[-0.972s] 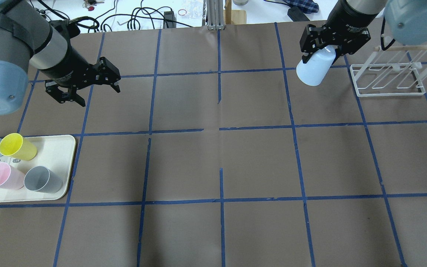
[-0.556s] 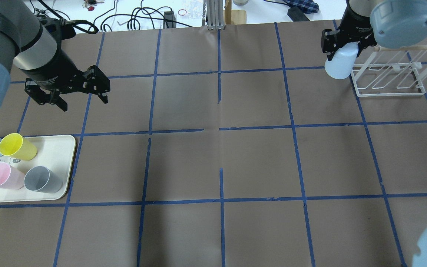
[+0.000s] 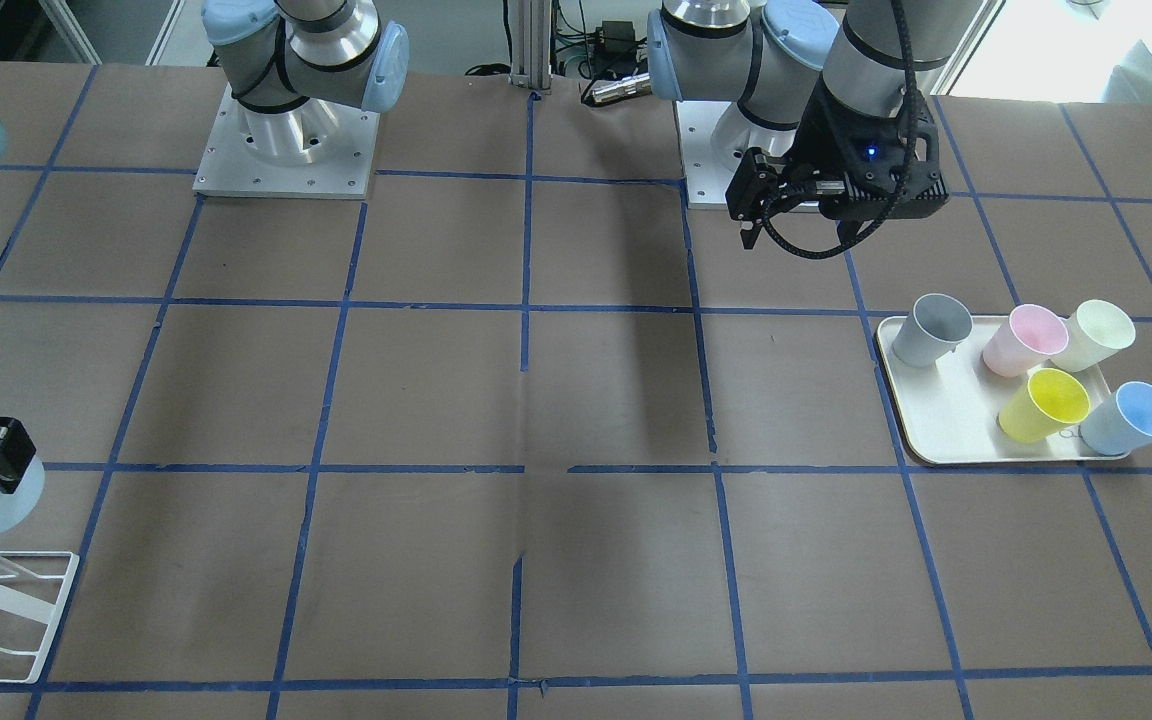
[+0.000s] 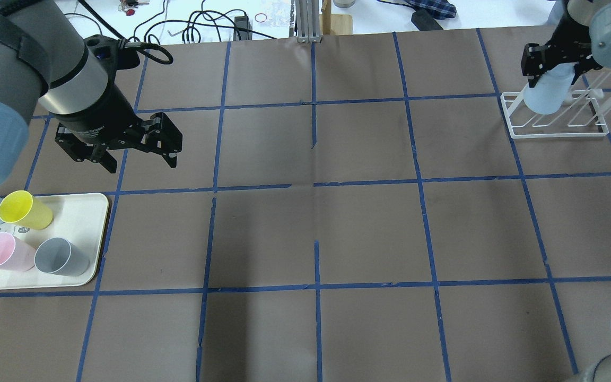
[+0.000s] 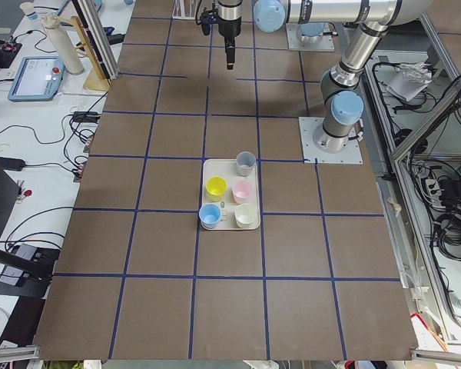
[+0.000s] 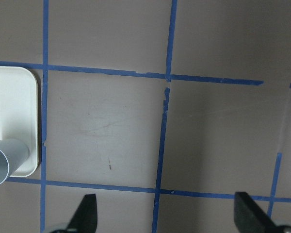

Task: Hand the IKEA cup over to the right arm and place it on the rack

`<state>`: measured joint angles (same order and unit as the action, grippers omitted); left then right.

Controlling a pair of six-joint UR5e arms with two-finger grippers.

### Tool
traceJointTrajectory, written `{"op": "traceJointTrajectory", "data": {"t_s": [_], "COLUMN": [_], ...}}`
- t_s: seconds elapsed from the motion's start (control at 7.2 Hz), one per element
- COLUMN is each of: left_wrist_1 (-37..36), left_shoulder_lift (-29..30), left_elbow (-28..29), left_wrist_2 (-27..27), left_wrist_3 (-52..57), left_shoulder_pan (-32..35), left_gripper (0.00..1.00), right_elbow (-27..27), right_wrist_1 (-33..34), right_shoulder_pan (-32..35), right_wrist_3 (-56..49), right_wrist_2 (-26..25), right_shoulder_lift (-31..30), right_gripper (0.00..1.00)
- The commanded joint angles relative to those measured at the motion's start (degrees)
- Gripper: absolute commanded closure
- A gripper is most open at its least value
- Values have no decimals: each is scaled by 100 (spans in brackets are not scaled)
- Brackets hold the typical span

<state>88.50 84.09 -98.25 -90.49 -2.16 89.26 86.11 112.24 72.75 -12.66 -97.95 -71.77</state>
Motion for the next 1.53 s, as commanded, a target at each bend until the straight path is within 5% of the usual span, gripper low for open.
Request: {"op": "traceJointTrajectory", "data": {"t_s": [0.0, 0.97, 1.11, 1.25, 1.39], "left_wrist_1": [132, 396, 397, 397, 397], "left_shoulder_lift": [-94, -235, -244, -244, -244], "left_elbow": [-27, -36, -36, -36, -36], "left_wrist_2": [-12, -39, -48, -39, -56], "left_wrist_3": [76, 67, 67, 67, 67], "left_shoulder_pan": [12, 12, 12, 12, 12], "left_gripper": [0, 0, 0, 0, 0], "right_elbow": [2, -7, -7, -7, -15], "right_wrist_1": [61, 624, 702, 1225, 1222], "right_shoulder_pan": [-165, -490, -481, -481, -490], "right_wrist_3": [-420, -1019, -1019, -1019, -1045], "right_wrist_2": [31, 39, 48, 536, 662], "right_shoulder_lift": [22, 435, 462, 584, 611], "right_gripper": [92, 89, 76, 1, 0]}}
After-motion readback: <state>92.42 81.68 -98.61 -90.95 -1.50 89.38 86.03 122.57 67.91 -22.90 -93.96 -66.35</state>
